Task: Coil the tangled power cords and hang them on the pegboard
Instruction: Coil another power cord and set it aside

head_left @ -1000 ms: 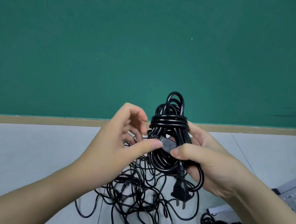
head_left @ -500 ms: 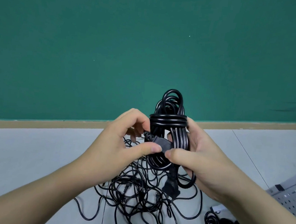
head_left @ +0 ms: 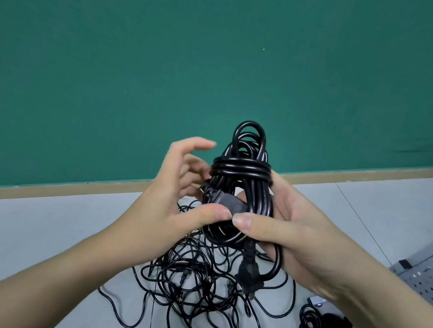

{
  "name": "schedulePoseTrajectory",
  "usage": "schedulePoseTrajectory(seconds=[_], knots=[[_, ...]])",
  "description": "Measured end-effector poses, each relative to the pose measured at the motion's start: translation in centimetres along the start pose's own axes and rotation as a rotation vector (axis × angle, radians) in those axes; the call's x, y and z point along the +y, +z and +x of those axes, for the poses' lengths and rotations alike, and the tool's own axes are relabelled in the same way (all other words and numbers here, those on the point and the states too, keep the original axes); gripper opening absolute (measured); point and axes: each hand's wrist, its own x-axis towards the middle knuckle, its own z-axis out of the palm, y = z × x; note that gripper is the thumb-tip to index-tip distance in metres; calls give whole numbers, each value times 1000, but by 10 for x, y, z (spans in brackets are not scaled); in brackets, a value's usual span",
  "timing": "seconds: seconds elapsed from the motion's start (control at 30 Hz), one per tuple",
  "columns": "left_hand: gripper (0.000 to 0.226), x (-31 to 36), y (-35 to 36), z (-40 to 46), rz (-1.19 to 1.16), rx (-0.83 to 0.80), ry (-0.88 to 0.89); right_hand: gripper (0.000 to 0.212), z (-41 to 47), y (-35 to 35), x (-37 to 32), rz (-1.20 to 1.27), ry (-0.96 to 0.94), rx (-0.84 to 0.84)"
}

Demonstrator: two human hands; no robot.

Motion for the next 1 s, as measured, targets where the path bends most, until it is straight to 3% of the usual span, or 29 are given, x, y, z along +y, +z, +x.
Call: schedulePoseTrajectory(seconds=[0.07,0.13,0.27,0.6,1.0], knots=[[83,1,-1,0,-70,-118,-79,67,-1,-2,-1,-26,1,-1],[74,5,0,0,-82,-154,-124,64,-1,-1,0,-5,6,-22],[60,8,0,-2,-72,-141,-149,59,-1,1,5,63,14,-35],[53,5,14,-17,12,-35,-91,58,4,5,15,37,24,8],[58,5,10,-20,30,-10,-125,60,11,6,9,-45,60,35]])
